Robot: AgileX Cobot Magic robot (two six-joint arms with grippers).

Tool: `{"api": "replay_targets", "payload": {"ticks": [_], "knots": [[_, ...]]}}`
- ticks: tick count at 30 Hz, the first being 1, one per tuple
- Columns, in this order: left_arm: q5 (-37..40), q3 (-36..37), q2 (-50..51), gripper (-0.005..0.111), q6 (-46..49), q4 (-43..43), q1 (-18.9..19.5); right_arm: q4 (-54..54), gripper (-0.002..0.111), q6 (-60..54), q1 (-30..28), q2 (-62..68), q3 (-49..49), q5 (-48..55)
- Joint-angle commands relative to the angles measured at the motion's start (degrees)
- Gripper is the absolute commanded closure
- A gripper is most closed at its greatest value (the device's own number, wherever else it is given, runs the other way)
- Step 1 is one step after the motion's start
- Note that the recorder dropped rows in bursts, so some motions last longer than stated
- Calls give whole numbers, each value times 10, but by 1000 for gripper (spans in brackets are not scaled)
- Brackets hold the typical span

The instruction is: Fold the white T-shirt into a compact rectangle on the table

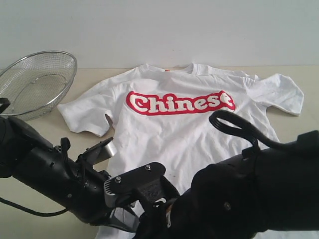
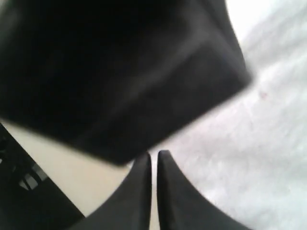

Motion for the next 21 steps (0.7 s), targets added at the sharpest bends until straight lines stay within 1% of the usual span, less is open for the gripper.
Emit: {"api": "replay_targets", "payload": {"ticks": [1, 3, 4, 6, 8, 9, 10, 11, 12, 14, 15, 17, 20, 21], "knots": [[17, -4, 7, 102, 14, 3, -1, -15, 108, -18, -3, -4, 0, 31], [24, -4, -6, 102, 1, 21, 0, -3, 103, -20, -3, -4, 0, 25], [22, -4, -18, 102, -15, 37, 3, 0, 96, -24, -3, -4, 0, 18], [13, -4, -47, 102, -47, 88, 8, 0, 77, -25, -3, -4, -7, 10], [-5, -4, -77, 102, -108, 160, 14, 5, 48, -25, -2, -4, -19, 3], [-12, -4, -91, 102, -158, 215, 17, 5, 37, -25, 2, -3, -25, -2], [-14, -4, -103, 102, -213, 272, 21, 5, 34, -25, 9, 0, -31, -15], [-14, -4, -109, 102, -260, 320, 23, 5, 35, -25, 16, 6, -37, -29], [-8, -4, -112, 102, -305, 385, 23, 6, 37, -17, 21, 16, -44, -41], [-4, -1, -110, 102, -357, 444, 23, 6, 42, 3, 25, 41, -59, -46], [-4, 0, -107, 102, -369, 456, 23, 6, 44, 13, 25, 58, -68, -43], [-4, 2, -105, 102, -369, 455, 23, 6, 44, 14, 25, 86, -82, -43], [-2, 2, -105, 102, -369, 458, 23, 6, 38, 23, 25, 112, -98, -38], [-2, 3, -105, 102, -369, 464, 23, 6, 38, 28, 25, 116, -99, -38]]}}
